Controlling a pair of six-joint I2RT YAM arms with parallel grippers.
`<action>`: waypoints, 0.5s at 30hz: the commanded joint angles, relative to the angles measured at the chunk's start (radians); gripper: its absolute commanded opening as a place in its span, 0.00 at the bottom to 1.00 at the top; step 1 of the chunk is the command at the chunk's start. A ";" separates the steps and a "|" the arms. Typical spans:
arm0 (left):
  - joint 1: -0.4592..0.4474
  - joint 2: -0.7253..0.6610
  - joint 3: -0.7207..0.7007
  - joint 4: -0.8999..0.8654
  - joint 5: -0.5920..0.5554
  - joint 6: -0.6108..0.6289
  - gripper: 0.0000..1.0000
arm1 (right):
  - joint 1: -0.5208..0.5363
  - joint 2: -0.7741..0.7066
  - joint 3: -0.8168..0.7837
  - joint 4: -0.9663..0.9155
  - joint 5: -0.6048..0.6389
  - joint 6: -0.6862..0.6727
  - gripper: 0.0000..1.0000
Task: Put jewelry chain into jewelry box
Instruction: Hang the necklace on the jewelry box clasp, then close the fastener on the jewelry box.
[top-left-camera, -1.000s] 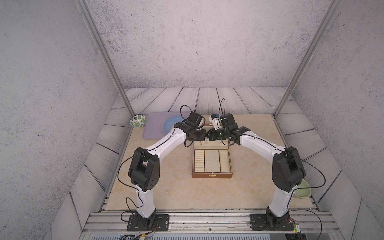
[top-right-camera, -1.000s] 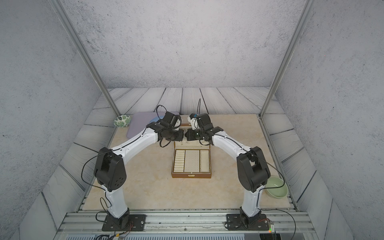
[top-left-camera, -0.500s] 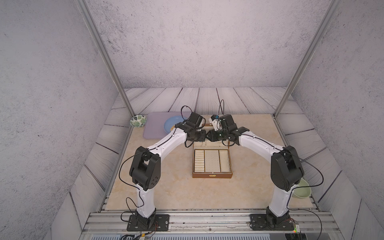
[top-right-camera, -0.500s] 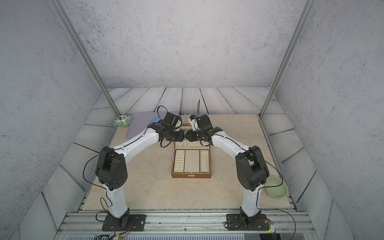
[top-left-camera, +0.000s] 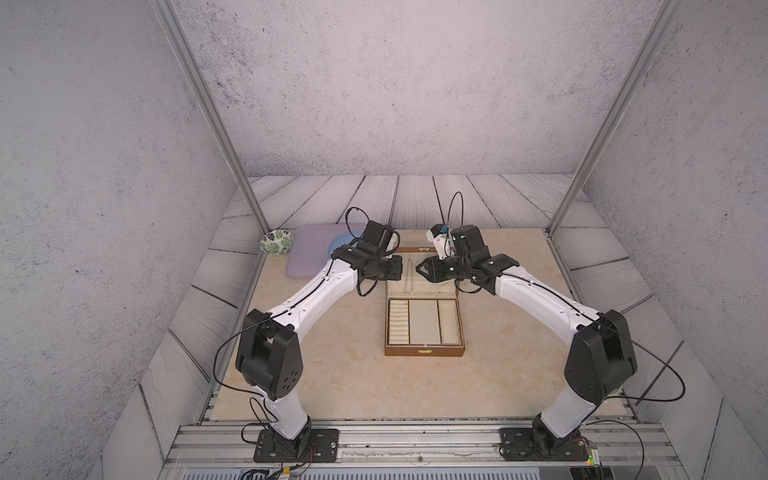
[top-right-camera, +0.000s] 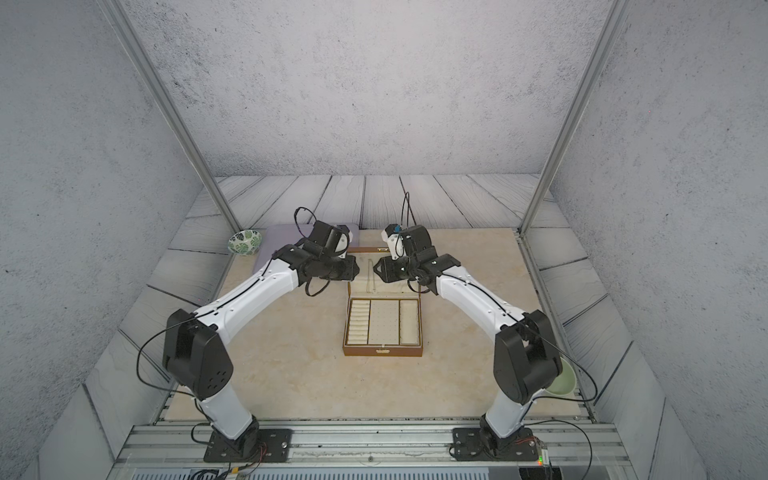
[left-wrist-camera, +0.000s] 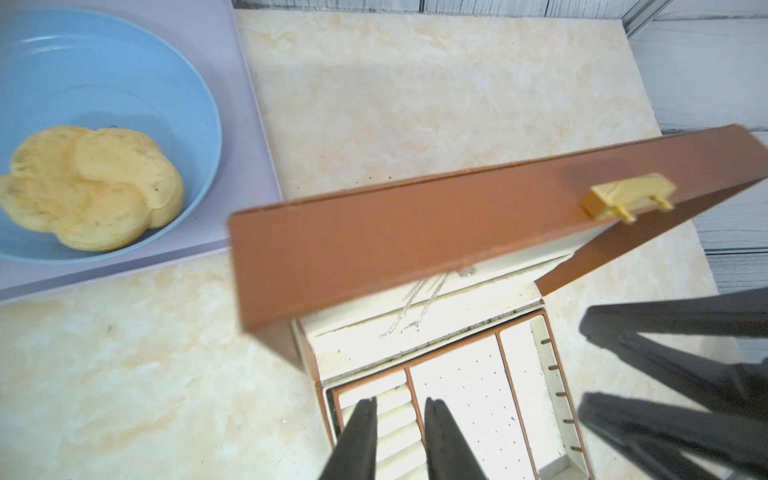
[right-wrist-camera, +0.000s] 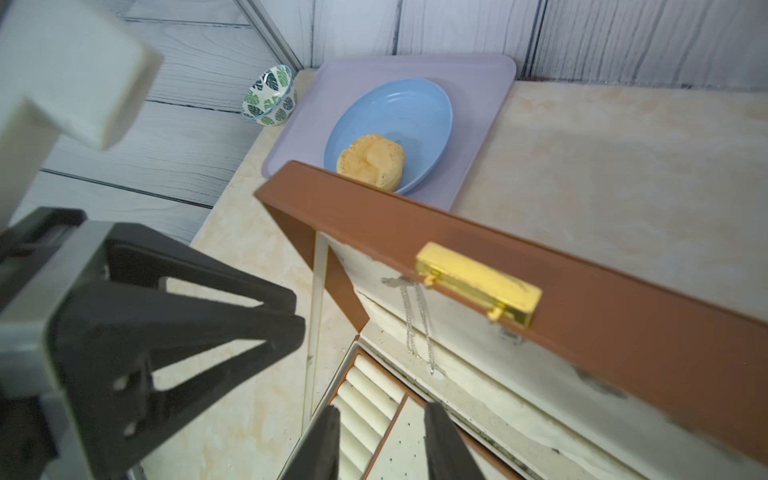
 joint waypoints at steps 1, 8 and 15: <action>0.015 -0.103 -0.070 -0.006 -0.024 -0.026 0.27 | 0.006 -0.067 -0.010 -0.033 0.047 -0.088 0.39; 0.053 -0.254 -0.212 0.026 -0.001 -0.063 0.59 | 0.011 -0.024 0.071 0.007 0.113 -0.303 0.61; 0.063 -0.356 -0.308 0.028 -0.004 -0.062 0.93 | 0.011 0.143 0.229 -0.029 0.036 -0.544 0.73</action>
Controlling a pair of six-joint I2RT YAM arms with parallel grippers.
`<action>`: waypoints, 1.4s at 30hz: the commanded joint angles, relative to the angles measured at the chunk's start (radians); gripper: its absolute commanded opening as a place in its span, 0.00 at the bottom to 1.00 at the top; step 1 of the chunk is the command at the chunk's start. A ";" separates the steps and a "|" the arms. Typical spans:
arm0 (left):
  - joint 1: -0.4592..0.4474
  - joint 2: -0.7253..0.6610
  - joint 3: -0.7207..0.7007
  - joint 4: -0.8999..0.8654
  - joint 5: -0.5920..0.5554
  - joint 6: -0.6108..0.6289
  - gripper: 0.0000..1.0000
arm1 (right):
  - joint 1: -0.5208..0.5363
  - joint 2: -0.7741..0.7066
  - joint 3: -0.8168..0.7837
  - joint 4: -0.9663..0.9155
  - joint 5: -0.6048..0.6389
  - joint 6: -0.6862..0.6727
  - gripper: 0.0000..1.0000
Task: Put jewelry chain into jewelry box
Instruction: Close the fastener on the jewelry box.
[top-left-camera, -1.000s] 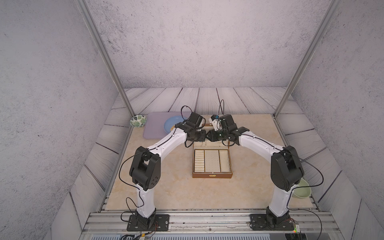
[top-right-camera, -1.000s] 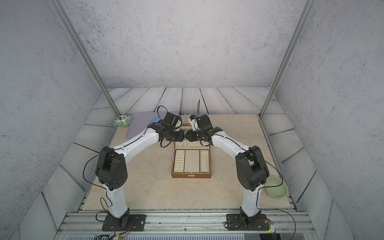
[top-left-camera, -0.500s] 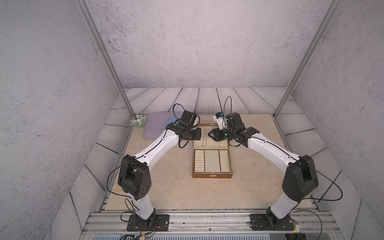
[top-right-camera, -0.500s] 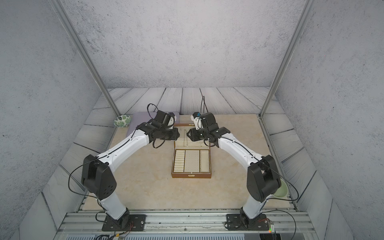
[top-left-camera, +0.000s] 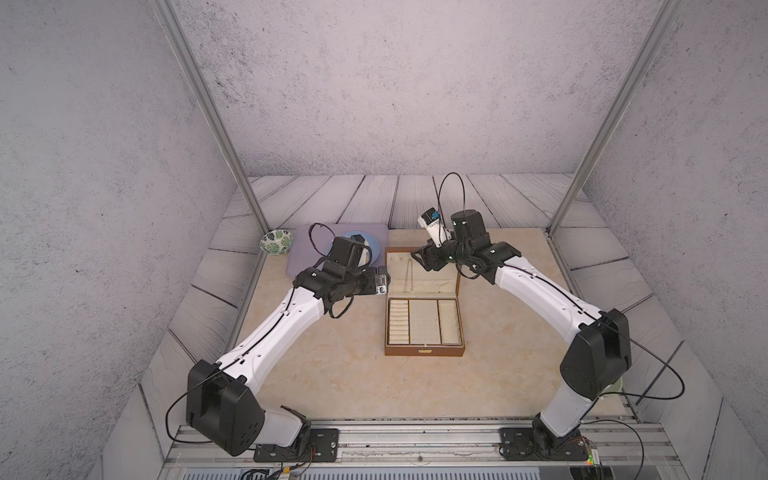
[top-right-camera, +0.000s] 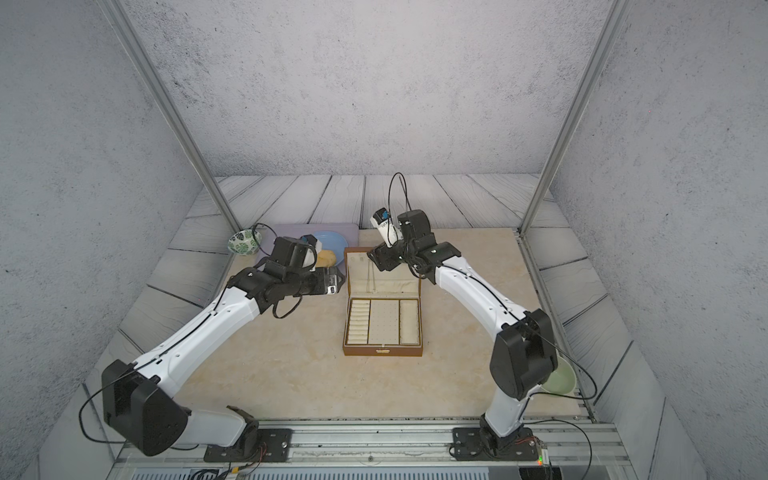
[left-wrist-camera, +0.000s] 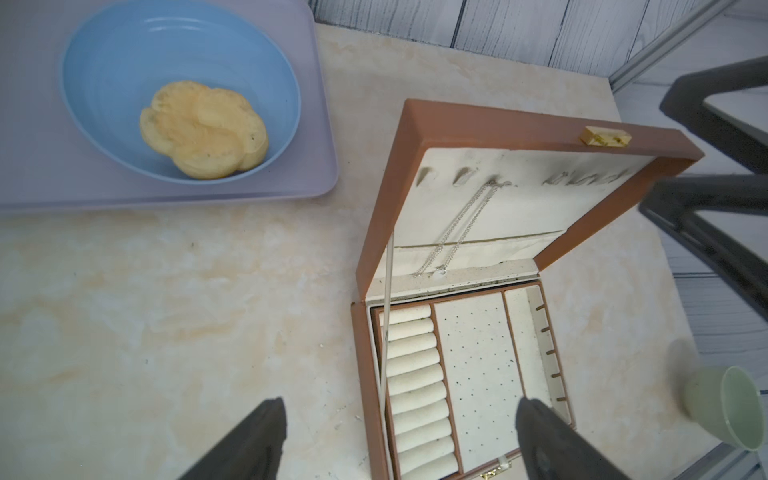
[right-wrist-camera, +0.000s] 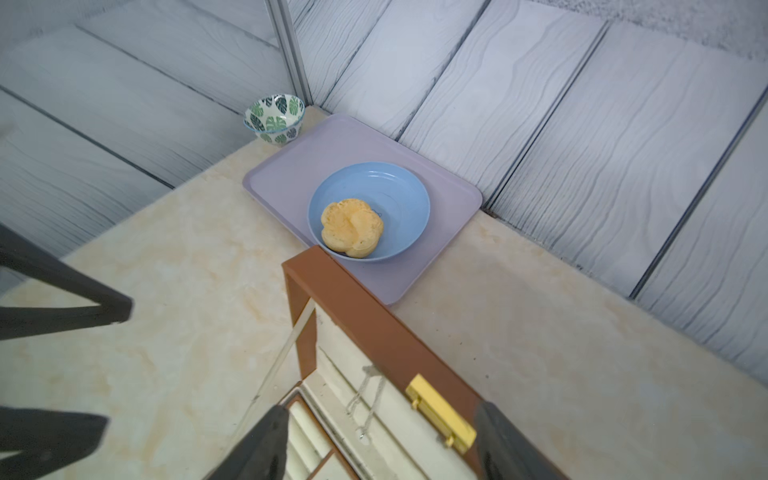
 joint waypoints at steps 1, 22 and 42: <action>0.008 -0.044 -0.027 0.003 0.002 0.004 0.93 | 0.005 0.051 0.044 -0.021 -0.051 -0.176 0.74; 0.023 -0.075 -0.078 -0.004 0.007 0.012 0.94 | 0.012 0.205 0.166 -0.136 0.054 -0.337 0.72; 0.029 -0.083 -0.090 0.000 0.006 0.010 0.94 | 0.035 0.221 0.133 -0.079 0.165 -0.382 0.57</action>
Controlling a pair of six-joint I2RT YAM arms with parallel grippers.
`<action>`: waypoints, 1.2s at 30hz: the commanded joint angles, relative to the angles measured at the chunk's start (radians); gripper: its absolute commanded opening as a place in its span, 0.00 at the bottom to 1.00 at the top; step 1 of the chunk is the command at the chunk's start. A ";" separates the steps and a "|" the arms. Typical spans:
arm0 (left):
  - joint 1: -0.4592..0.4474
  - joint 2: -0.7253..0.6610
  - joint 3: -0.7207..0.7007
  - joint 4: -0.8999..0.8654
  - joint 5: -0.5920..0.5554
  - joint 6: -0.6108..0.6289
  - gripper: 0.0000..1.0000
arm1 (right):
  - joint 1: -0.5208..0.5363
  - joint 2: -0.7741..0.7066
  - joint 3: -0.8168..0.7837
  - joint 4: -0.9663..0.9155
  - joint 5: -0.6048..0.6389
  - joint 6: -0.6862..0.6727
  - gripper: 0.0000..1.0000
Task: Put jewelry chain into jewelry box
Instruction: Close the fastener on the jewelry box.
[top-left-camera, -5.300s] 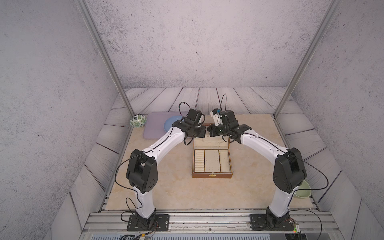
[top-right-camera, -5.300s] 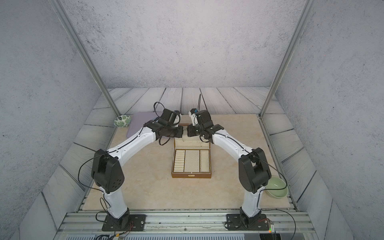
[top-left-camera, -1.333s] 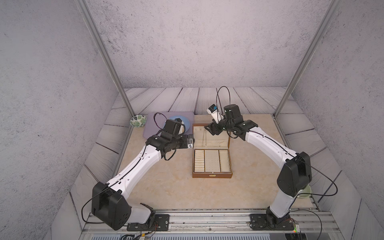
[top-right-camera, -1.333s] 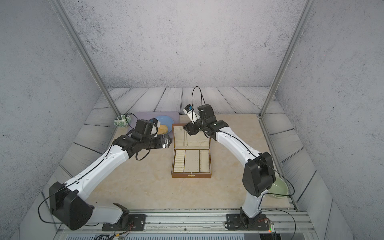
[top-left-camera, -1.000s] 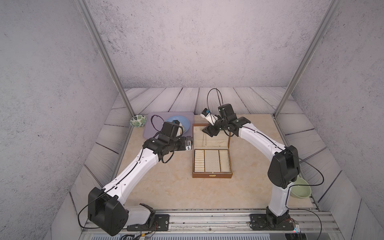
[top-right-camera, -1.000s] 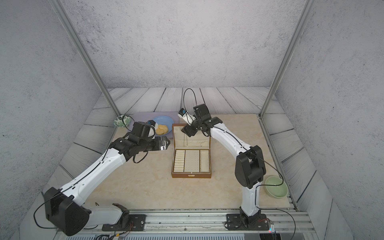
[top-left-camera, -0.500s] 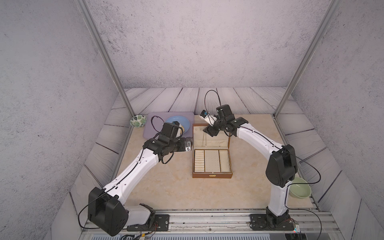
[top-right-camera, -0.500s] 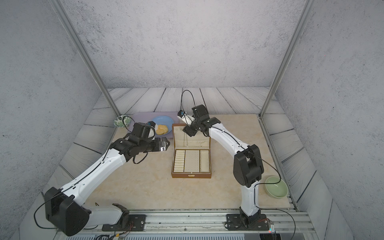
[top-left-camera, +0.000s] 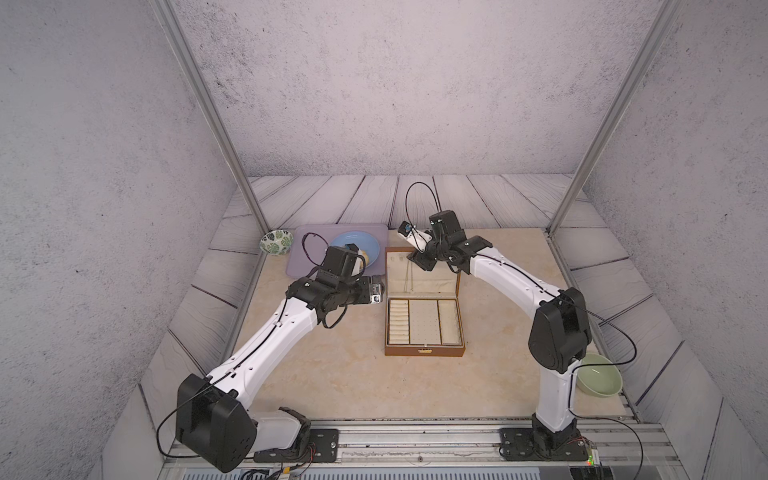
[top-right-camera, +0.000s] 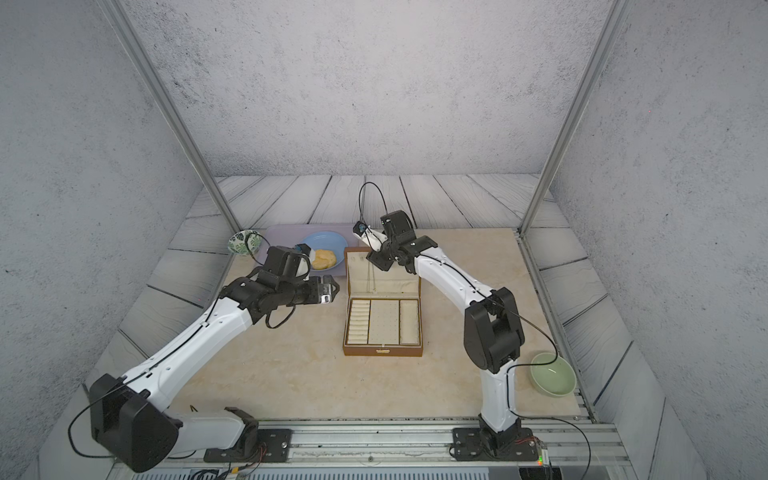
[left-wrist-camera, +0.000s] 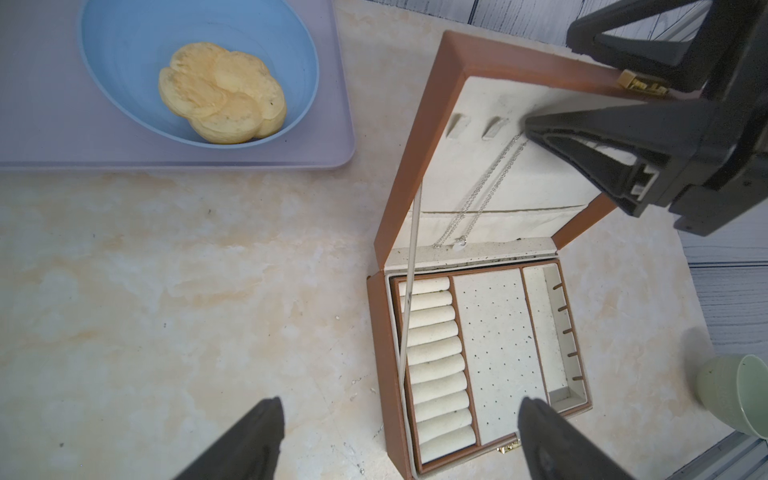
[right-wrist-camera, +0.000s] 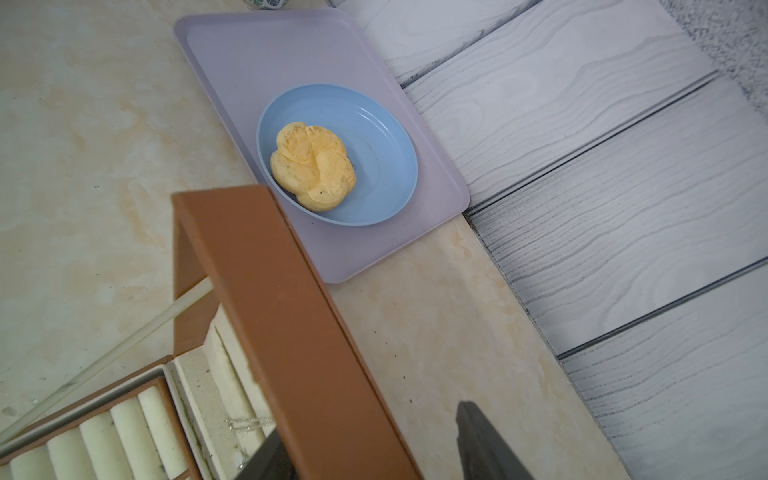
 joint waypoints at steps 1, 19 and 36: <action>0.009 -0.022 -0.011 0.006 0.002 0.006 0.94 | 0.008 0.017 -0.026 -0.018 0.031 0.002 0.56; 0.010 -0.035 -0.014 0.007 0.006 0.002 0.94 | 0.015 -0.175 -0.160 0.140 0.133 0.086 0.58; 0.009 -0.008 -0.101 0.095 0.129 -0.047 0.99 | 0.016 -0.446 -0.567 0.119 0.039 0.000 0.51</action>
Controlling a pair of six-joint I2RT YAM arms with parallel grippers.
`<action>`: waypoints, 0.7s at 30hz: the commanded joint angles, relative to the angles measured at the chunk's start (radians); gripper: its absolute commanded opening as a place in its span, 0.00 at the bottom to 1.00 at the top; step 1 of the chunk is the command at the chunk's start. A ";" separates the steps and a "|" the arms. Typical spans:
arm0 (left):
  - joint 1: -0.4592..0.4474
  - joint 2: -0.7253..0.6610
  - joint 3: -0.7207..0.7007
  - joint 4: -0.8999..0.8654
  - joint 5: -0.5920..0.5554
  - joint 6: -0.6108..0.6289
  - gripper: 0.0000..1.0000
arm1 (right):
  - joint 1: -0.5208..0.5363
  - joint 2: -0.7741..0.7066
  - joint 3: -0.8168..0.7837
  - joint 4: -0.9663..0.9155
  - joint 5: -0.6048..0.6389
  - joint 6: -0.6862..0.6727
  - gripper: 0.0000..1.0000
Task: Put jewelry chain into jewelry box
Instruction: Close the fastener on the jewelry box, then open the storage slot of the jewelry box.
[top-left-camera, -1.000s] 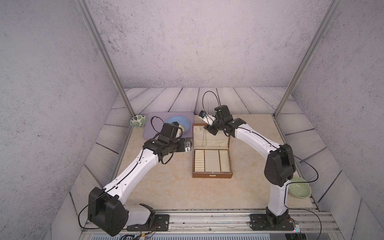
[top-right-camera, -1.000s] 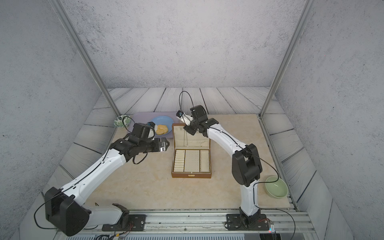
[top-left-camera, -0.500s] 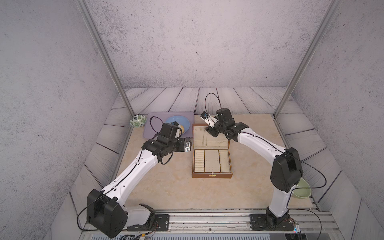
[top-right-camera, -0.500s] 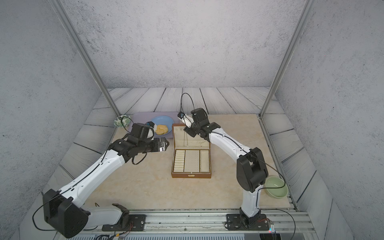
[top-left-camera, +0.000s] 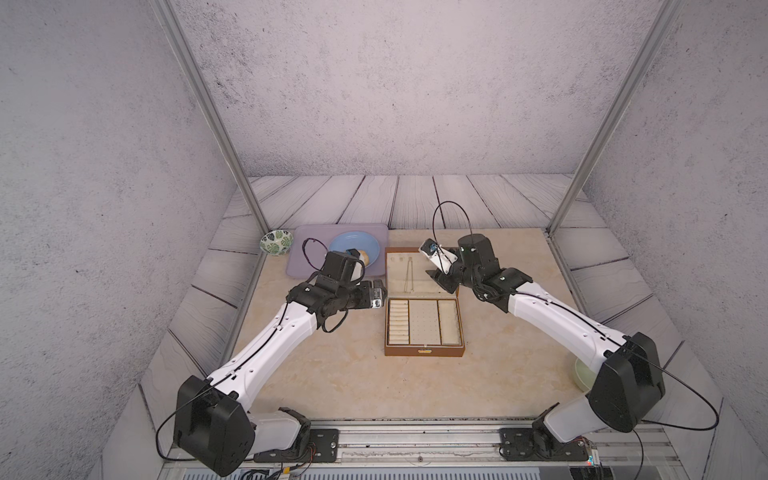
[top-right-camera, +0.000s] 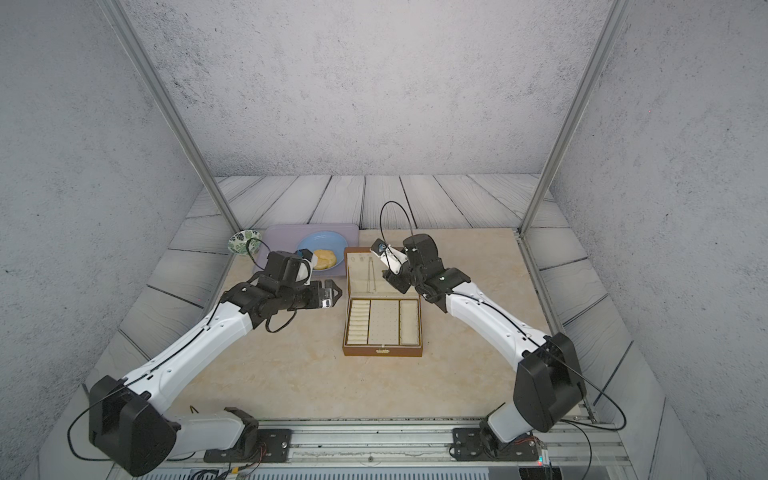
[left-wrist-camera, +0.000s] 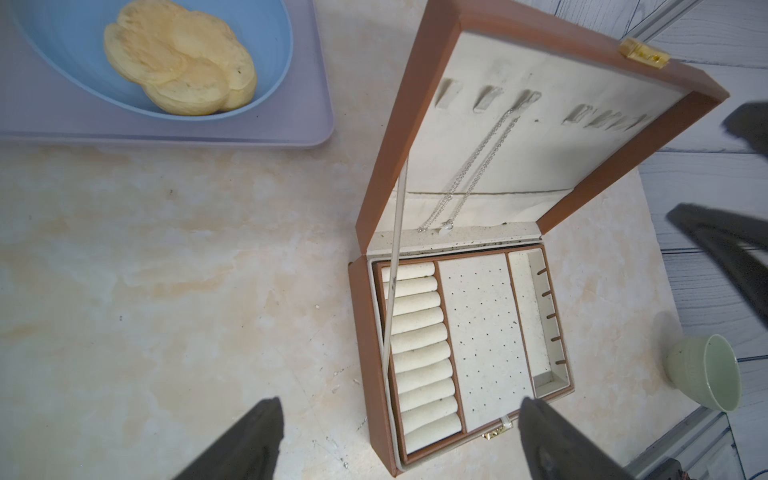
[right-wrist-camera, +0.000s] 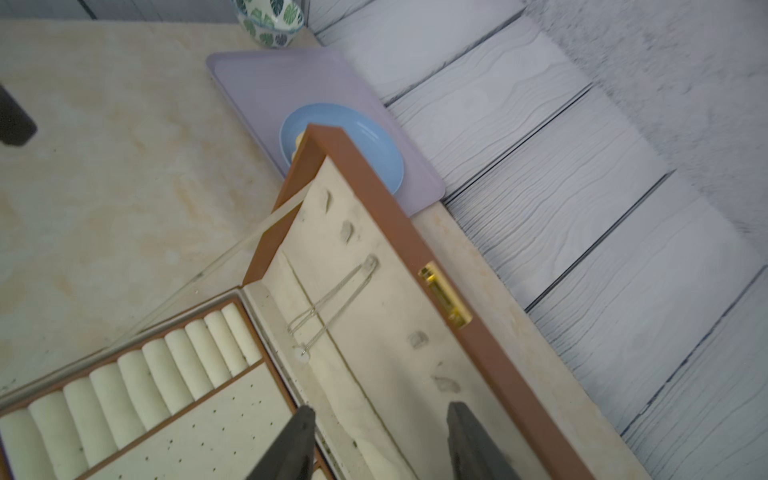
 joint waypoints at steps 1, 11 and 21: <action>0.007 0.016 -0.032 0.043 0.058 -0.029 0.98 | 0.000 0.008 -0.043 -0.051 0.009 -0.049 0.49; -0.046 0.077 -0.157 0.138 0.051 -0.105 0.98 | -0.001 0.134 -0.050 -0.001 0.147 -0.146 0.39; -0.064 0.145 -0.188 0.195 0.063 -0.123 0.98 | -0.002 0.223 -0.063 0.133 0.198 -0.263 0.44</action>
